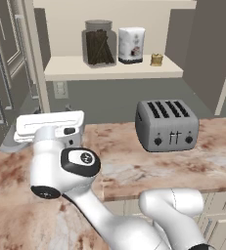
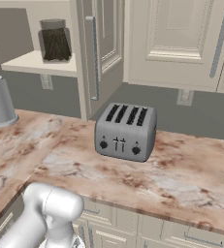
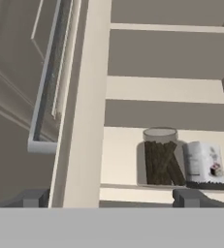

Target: Pick the jar and candle from the dining table and place them in the open cabinet. Close the cabinet after placing the objects.

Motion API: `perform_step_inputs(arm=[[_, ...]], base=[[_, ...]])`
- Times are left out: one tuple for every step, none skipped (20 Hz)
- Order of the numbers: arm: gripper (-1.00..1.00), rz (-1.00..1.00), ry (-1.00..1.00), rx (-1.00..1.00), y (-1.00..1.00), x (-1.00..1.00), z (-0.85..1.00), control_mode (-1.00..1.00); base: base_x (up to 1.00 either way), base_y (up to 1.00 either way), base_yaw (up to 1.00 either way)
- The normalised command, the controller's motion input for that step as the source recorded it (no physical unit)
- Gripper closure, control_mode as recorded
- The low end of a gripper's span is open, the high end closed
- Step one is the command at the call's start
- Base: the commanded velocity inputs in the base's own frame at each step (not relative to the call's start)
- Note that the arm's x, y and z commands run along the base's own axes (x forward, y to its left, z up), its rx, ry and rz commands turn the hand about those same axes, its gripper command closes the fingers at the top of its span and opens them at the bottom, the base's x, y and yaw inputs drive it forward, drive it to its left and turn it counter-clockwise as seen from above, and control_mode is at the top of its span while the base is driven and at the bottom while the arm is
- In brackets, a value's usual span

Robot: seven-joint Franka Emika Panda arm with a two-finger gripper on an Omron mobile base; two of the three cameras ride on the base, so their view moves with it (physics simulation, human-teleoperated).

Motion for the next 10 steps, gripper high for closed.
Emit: perform_step_inputs(arm=[[-1.00, -0.03, 0.00, 0.00, -0.35, 0.00, 0.00, -1.00], [-1.00, -0.03, 0.00, 0.00, -0.33, 0.04, 0.00, -1.00], [-1.00, -0.04, 0.00, 0.00, -0.28, 0.15, 0.00, -1.00], [-1.00, -0.03, 0.00, 0.00, -0.29, 0.22, 0.06, -1.00], [-1.00, -0.02, 0.00, 0.00, -0.26, 0.28, 0.12, -1.00], [-1.00, -0.01, 0.00, 0.00, -0.24, 0.38, 0.22, -1.00], [-1.00, 0.00, 0.00, 0.00, -0.19, 0.40, 0.31, -1.00], [-1.00, 0.00, 0.00, -0.01, -0.19, 0.42, 0.30, -1.00], [-1.00, 0.00, 0.00, -0.01, -0.16, 0.44, 0.30, -1.00], [-1.00, 0.00, 0.00, -0.01, -0.16, 0.41, 0.29, -1.00]], base=[[0.00, 0.00, 0.00], [0.00, 0.00, 0.00], [0.00, 0.00, 0.00], [0.00, 0.00, 0.00], [0.00, 0.00, 0.00], [0.00, 0.00, 0.00], [0.00, 0.00, 0.00], [0.00, 0.00, 0.00], [0.00, 0.00, 0.00], [0.00, 0.00, 0.00]])
